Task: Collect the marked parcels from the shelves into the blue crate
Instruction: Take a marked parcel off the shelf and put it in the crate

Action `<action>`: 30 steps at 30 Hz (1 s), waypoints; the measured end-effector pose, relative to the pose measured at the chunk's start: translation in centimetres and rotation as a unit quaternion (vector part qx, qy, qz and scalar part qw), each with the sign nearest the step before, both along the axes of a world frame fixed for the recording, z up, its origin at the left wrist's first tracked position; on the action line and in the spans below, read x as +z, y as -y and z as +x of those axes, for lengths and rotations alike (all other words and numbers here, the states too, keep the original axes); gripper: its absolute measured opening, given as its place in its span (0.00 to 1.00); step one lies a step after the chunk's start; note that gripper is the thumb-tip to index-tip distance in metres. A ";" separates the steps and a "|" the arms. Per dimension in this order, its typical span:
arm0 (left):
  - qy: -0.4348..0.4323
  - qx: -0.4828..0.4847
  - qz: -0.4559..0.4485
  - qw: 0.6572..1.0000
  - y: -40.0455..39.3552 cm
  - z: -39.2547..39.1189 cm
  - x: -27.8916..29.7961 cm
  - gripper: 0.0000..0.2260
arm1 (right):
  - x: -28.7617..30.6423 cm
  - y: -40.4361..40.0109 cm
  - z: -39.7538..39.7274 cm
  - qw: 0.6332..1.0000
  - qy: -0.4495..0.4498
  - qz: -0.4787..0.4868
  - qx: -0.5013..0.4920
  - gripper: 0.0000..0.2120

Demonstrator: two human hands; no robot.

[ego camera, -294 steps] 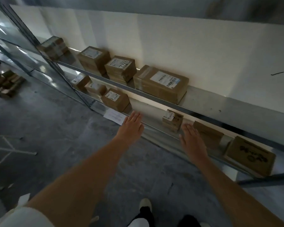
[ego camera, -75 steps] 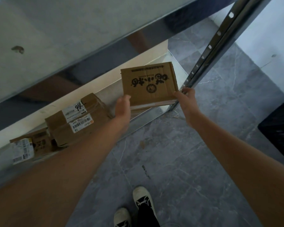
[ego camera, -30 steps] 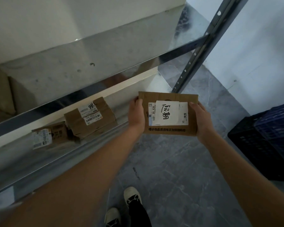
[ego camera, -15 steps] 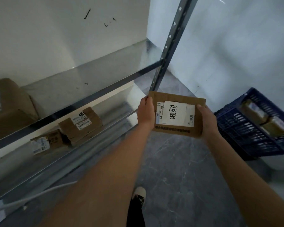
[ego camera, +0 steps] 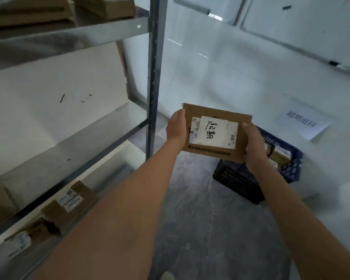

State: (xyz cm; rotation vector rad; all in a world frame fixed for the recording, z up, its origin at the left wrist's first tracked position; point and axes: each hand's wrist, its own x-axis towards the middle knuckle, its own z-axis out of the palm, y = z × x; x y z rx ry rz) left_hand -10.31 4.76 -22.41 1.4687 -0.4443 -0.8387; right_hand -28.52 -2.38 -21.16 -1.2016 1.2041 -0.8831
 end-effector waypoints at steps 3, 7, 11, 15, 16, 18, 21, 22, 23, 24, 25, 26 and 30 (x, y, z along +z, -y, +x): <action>-0.017 -0.009 -0.023 1.000 2.1 -1.3 1.9 0.16 | 2.1 1.7 -2.2 0.998 0.003 -0.029 -0.051 0.23; -0.088 -0.073 -0.033 0.993 3.9 -3.5 3.6 0.24 | 4.6 3.4 -5.8 0.997 -0.005 -0.038 -0.071 0.17; -0.116 -0.141 -0.019 0.983 5.3 -6.5 4.5 0.32 | 7.7 5.6 -9.3 0.988 -0.038 -0.138 -0.050 0.10; -0.153 -0.171 -0.060 0.972 7.3 -9.8 4.9 0.34 | 11.3 7.7 -11.6 0.961 -0.106 -0.251 -0.054 0.16; -0.161 -0.180 -0.070 0.968 7.8 -10.8 5.3 0.35 | 12.2 8.0 -12.1 0.956 -0.108 -0.266 -0.061 0.17; -0.177 -0.185 -0.088 0.963 8.9 -12.8 6.1 0.35 | 14.1 8.5 -13.0 0.954 -0.078 -0.282 -0.069 0.15; -0.221 -0.190 -0.119 0.949 10.7 -15.6 7.4 0.31 | 16.4 9.2 -14.3 0.939 -0.062 -0.319 -0.111 0.24; -0.237 -0.194 -0.130 0.943 11.2 -16.6 7.9 0.30 | 17.0 9.5 -14.6 0.943 -0.020 -0.311 -0.120 0.29; -0.248 -0.198 -0.142 0.938 11.7 -17.5 8.4 0.30 | 17.3 9.8 -14.9 0.946 0.035 -0.298 -0.120 0.31; -0.255 -0.201 -0.153 0.933 12.2 -18.3 8.9 0.30 | 17.6 10.1 -15.2 0.947 0.078 -0.289 -0.116 0.32; -0.260 -0.204 -0.164 0.930 12.7 -19.1 9.4 0.29 | 17.7 10.4 -15.4 0.946 0.106 -0.283 -0.116 0.32; -0.261 -0.210 -0.173 0.926 13.2 -19.7 9.8 0.29 | 18.0 10.6 -15.6 0.944 0.125 -0.280 -0.120 0.32; -0.260 -0.239 -0.196 0.915 15.5 -21.3 11.3 0.25 | 18.7 11.6 -16.1 0.936 0.166 -0.281 -0.134 0.34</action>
